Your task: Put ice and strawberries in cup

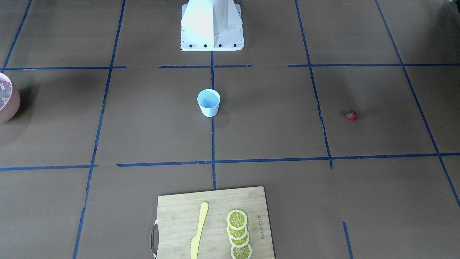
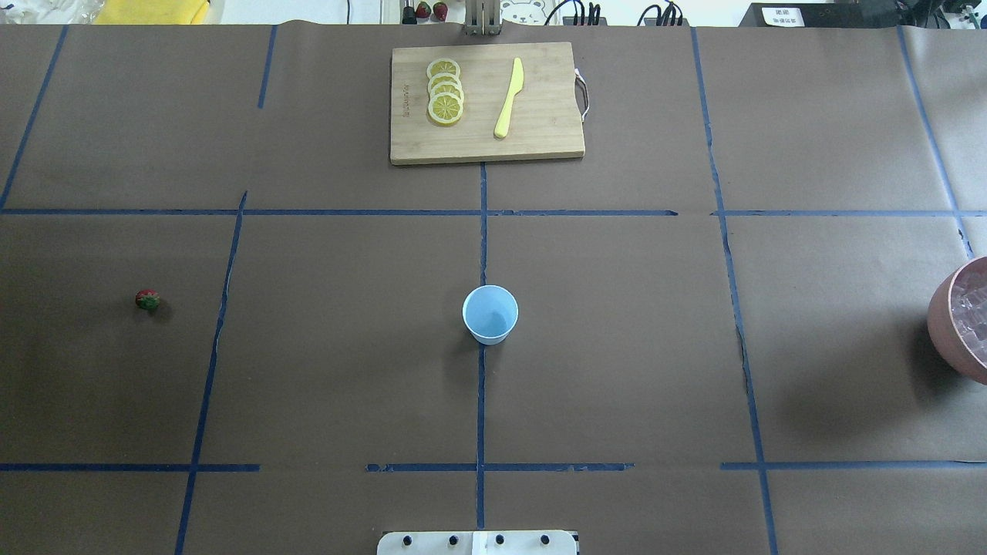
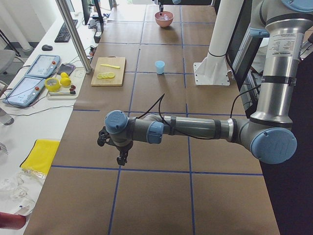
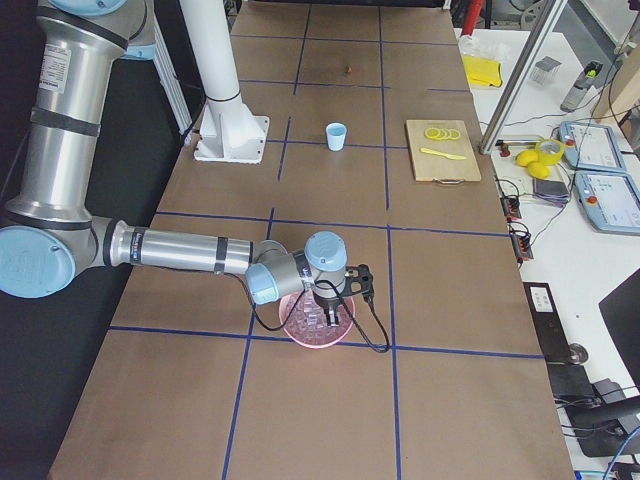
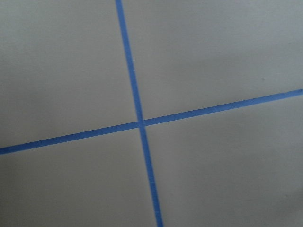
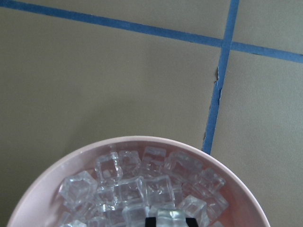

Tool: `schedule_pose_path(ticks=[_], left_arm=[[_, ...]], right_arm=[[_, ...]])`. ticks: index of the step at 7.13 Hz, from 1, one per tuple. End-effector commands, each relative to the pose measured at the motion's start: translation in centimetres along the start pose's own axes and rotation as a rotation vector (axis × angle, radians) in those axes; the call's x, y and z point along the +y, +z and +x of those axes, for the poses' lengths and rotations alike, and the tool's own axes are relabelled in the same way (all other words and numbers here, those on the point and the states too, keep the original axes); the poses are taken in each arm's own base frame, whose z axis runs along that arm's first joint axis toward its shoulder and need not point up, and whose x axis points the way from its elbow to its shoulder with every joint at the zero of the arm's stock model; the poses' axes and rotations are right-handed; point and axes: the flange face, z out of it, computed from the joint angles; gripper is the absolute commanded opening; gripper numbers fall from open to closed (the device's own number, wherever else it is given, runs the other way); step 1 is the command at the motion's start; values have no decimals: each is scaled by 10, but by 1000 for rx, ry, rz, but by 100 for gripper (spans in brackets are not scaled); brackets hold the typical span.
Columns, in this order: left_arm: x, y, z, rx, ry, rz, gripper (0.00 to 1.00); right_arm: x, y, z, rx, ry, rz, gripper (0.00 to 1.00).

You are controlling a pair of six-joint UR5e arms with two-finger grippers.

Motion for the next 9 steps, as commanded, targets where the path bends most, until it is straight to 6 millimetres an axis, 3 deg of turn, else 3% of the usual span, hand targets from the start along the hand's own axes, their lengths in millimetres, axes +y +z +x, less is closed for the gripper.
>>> schedule_pose_path(ticks=[1,3,4,6,7,8,9], left_arm=[[-1,-3,3,-4,7,6,100],[-3,-4,4,-12,11,6,100],[-5,-5,3,-36,12,6,100],[-6,-5,1,-62,9,3,100],[-6,-6,1,-62,10,5,100],[-6,-6,2,-63,12,6,100],[-6,-6,2,-63,12,6,100]], right_arm=[[-21,-37,-24,-22,5,32,0],[-101,-116,-110,-12,40,8,1],[-145,-138,-162,-19,19,-7,1],[-184,-133,-263,-32,7,-50,1],[-191,-123,-318,-44,45,-61,1],[-191,-103,-398,-20,59,-58,1],[-175,-78,-465,-9,91,-69,1]])
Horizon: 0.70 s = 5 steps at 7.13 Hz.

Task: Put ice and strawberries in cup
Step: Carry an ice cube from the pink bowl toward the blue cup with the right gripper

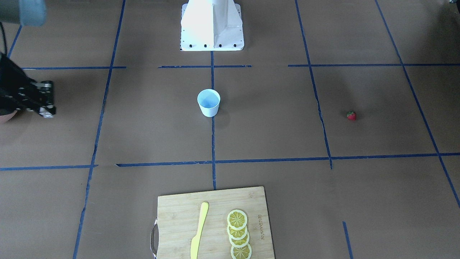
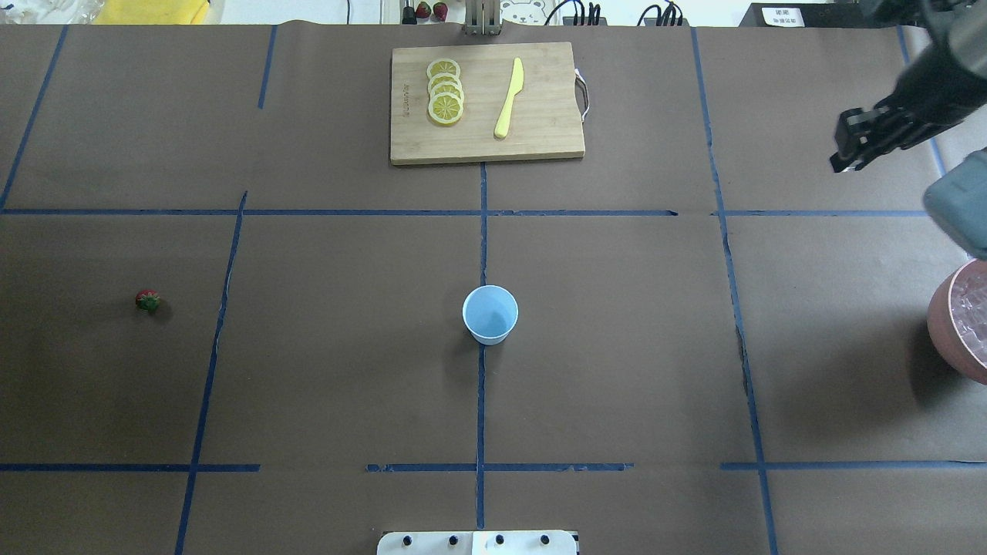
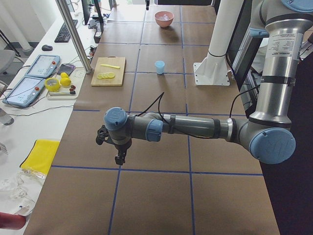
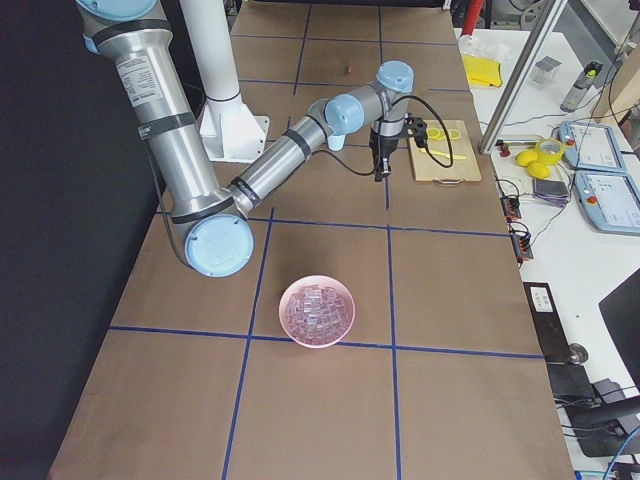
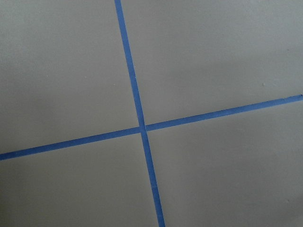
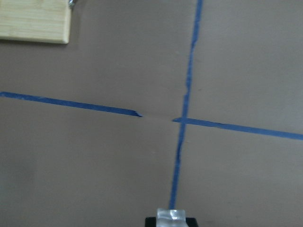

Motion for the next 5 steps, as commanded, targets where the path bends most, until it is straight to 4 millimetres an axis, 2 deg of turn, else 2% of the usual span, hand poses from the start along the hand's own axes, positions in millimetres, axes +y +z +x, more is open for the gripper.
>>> schedule_pose_path(ticks=[1,3,5], left_arm=[[0,0,0,-1,1,1,100],[2,1,-1,0,-2,-2,100],[3,2,-2,0,-4,-5,100]], right_arm=[[33,40,-136,-3,57,-13,1],[64,60,-211,-8,67,-11,1],[73,79,-283,1,75,-10,1]])
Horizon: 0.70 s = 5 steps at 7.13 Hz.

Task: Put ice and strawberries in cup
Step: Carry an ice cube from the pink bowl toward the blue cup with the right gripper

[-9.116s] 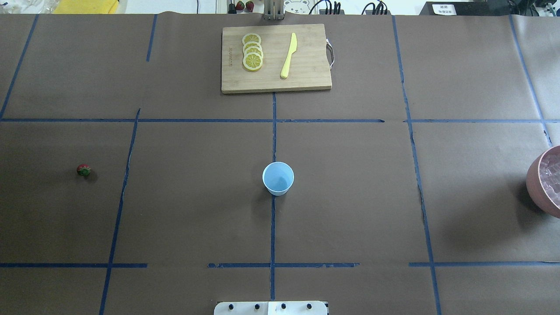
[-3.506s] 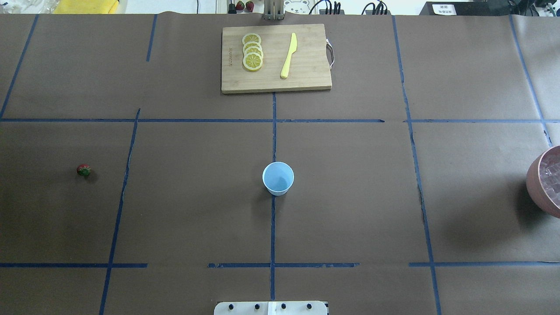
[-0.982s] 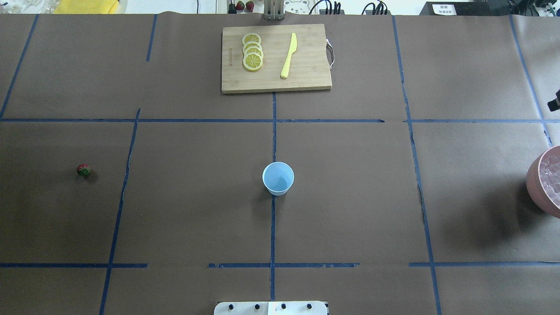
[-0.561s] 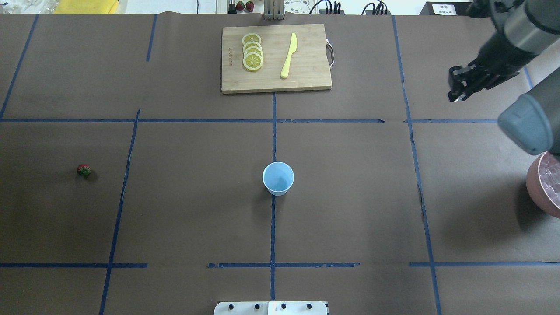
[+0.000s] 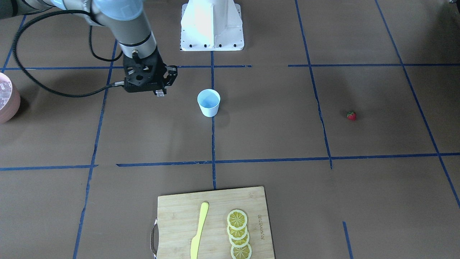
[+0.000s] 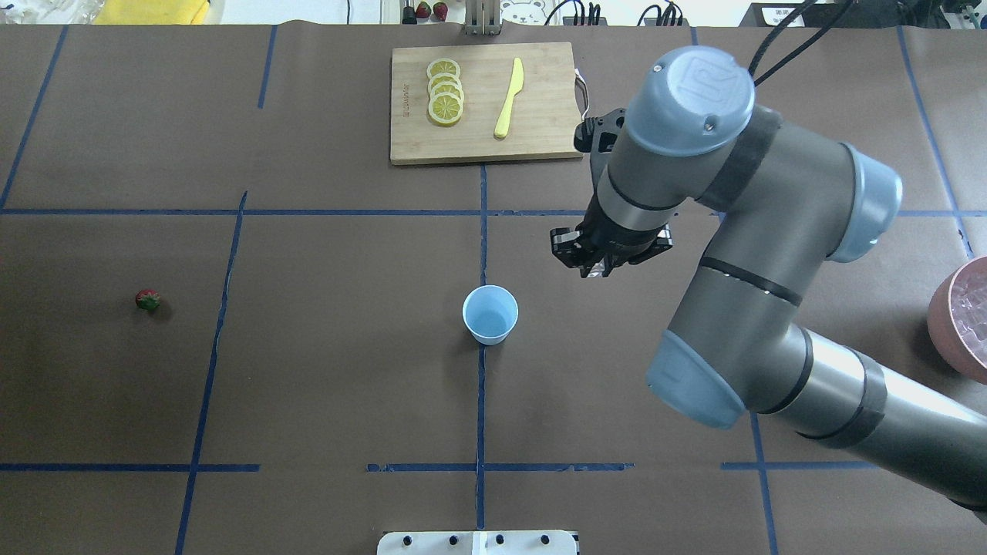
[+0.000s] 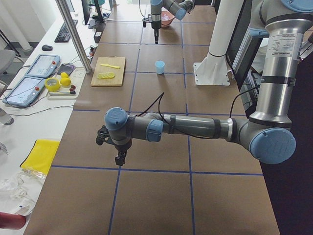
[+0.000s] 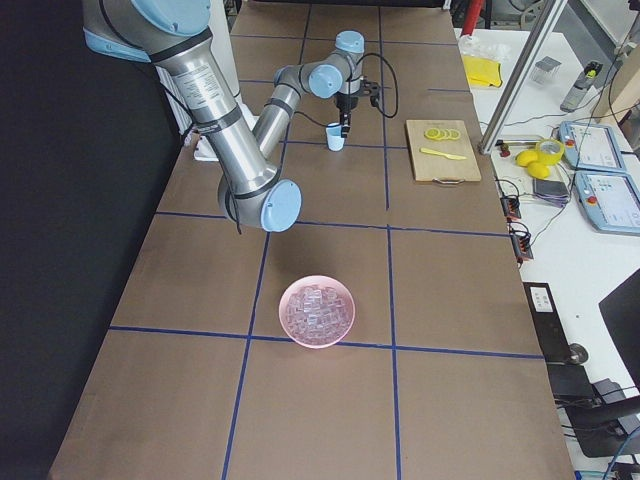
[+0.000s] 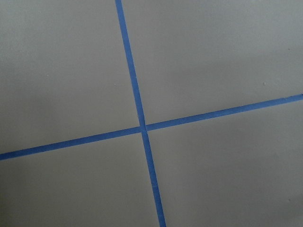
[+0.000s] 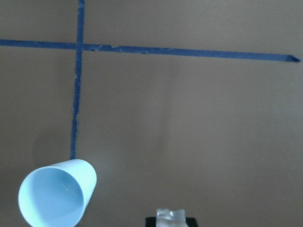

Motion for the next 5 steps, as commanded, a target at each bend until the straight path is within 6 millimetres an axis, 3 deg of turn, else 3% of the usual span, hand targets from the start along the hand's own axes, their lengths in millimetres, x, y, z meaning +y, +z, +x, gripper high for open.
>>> schedule_pose_path(ticks=[1,3,5], left_arm=[[1,1,-1,0,-2,-2,100],[1,1,-1,0,-2,-2,100],[2,1,-1,0,-3,-3,100]], right_arm=[[20,29,-65,1,1,4,1],[4,49,-104,-14,33,22,1],[8,56,-114,-8,26,13,2]])
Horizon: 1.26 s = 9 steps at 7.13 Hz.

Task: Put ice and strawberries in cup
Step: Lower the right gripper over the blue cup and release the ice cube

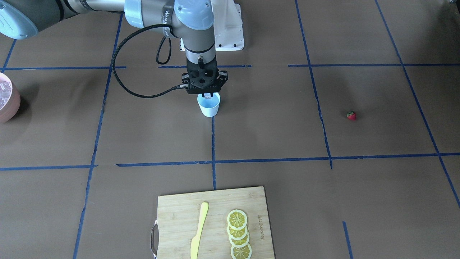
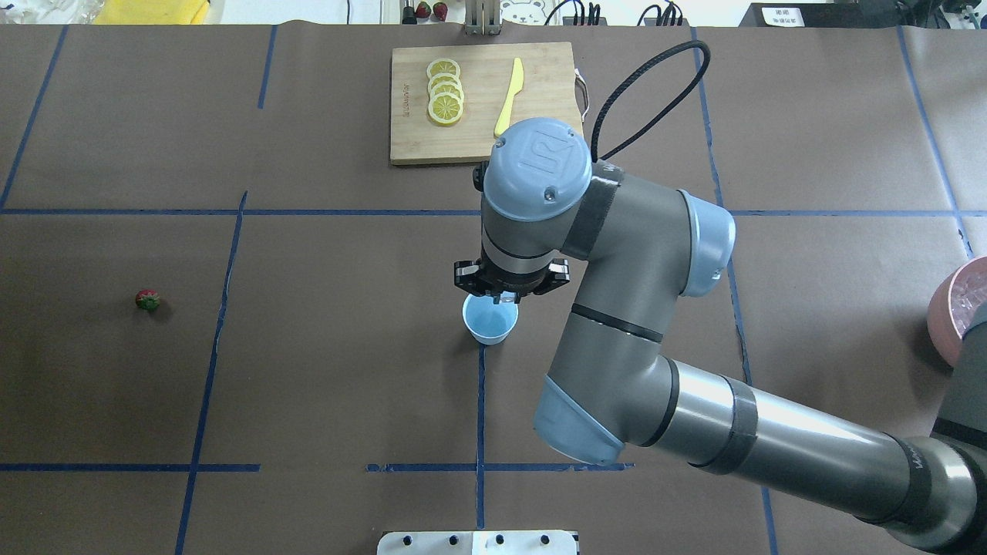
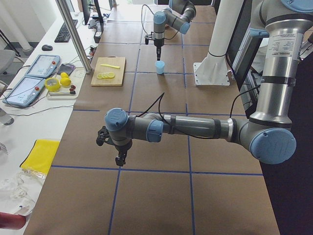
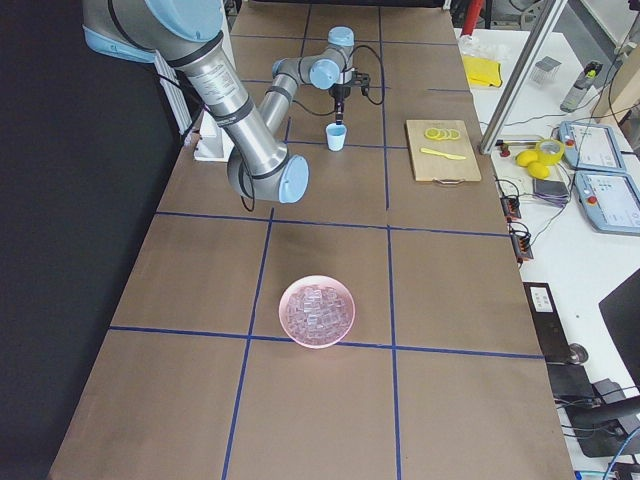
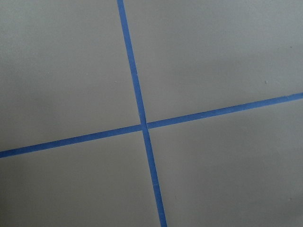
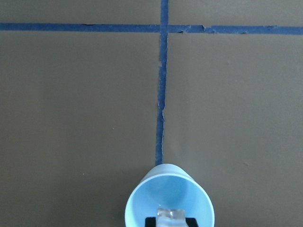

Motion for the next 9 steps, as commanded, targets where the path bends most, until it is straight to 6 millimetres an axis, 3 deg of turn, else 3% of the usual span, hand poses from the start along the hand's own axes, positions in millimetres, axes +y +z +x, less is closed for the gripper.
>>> schedule_pose_path(ticks=[1,3,4,5,6,7,8,9], left_arm=[[0,0,0,0,0,0,100],[-1,-1,1,0,0,1,100],[-2,-1,1,0,0,1,100],[-2,-1,1,0,0,1,100],[-3,-2,1,0,1,2,100],[-3,-2,1,0,1,2,100],[-3,-2,1,0,1,2,100],[-3,-2,1,0,1,2,100]], right_arm=[[2,6,-6,7,-2,-3,4],[5,12,-3,16,-2,-12,9],[5,13,-3,18,-2,-14,19],[5,12,-5,15,-1,-14,39],[5,12,-5,14,-2,-12,71],[5,12,-5,14,-2,-12,89],[5,11,-6,12,-3,-11,98],[5,10,-6,10,-3,-11,98]])
